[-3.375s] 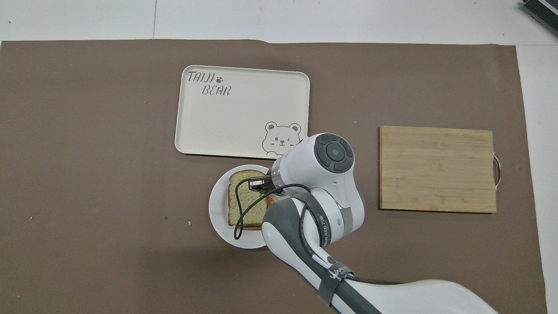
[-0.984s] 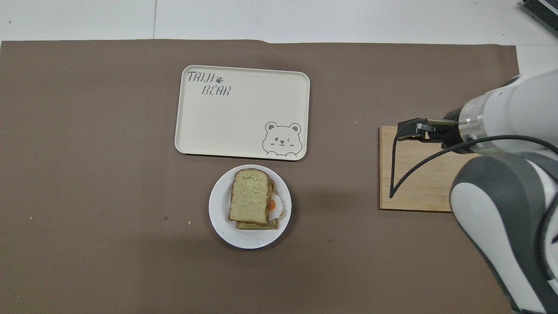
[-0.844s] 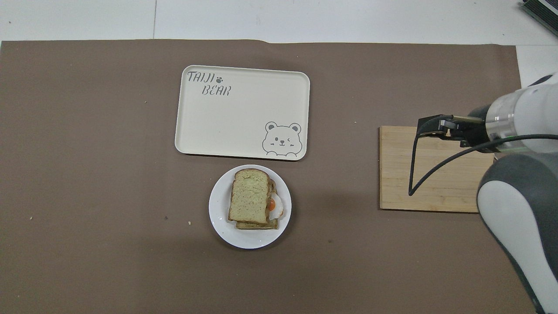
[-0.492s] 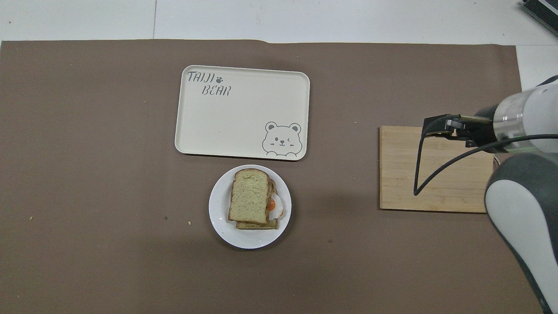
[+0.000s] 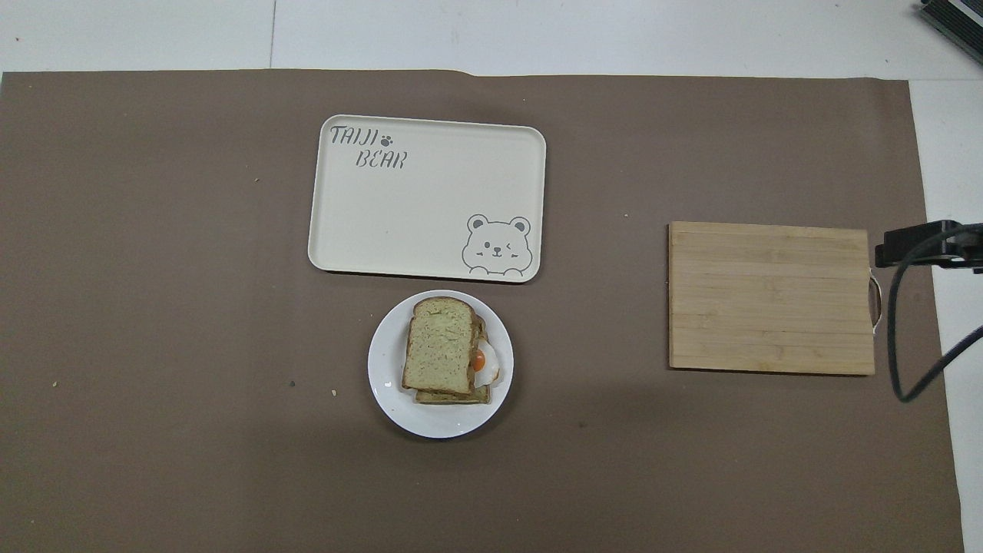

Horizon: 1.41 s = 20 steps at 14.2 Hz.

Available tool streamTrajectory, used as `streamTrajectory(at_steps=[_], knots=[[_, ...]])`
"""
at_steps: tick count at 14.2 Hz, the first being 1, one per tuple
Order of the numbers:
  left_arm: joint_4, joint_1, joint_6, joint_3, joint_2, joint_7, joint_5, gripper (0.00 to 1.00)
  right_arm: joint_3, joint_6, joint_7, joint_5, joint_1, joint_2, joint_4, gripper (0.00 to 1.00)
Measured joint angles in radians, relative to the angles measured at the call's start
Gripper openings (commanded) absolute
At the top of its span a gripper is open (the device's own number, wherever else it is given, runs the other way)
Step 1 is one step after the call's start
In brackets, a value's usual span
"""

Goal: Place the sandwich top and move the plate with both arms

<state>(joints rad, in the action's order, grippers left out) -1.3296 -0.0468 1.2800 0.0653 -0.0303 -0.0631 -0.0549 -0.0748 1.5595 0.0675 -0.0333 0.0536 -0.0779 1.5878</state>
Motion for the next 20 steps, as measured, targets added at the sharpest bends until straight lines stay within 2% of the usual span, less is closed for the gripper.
streamTrajectory(at_steps=[4, 12, 20], knots=[[-0.032, 0.0, 0.0, -0.003, -0.012, 0.0, -0.094, 1.0, 0.0, -0.001, 0.0, 0.0, 0.003, -0.008, 0.009, 1.0], [-0.169, -0.001, 0.073, -0.008, -0.025, -0.017, -0.283, 1.0, -0.001, -0.001, 0.0, 0.0, 0.002, -0.008, 0.01, 1.0], [-0.341, -0.001, 0.181, -0.009, -0.042, -0.087, -0.393, 1.0, 0.002, -0.001, 0.0, 0.0, 0.002, -0.008, 0.01, 1.0]])
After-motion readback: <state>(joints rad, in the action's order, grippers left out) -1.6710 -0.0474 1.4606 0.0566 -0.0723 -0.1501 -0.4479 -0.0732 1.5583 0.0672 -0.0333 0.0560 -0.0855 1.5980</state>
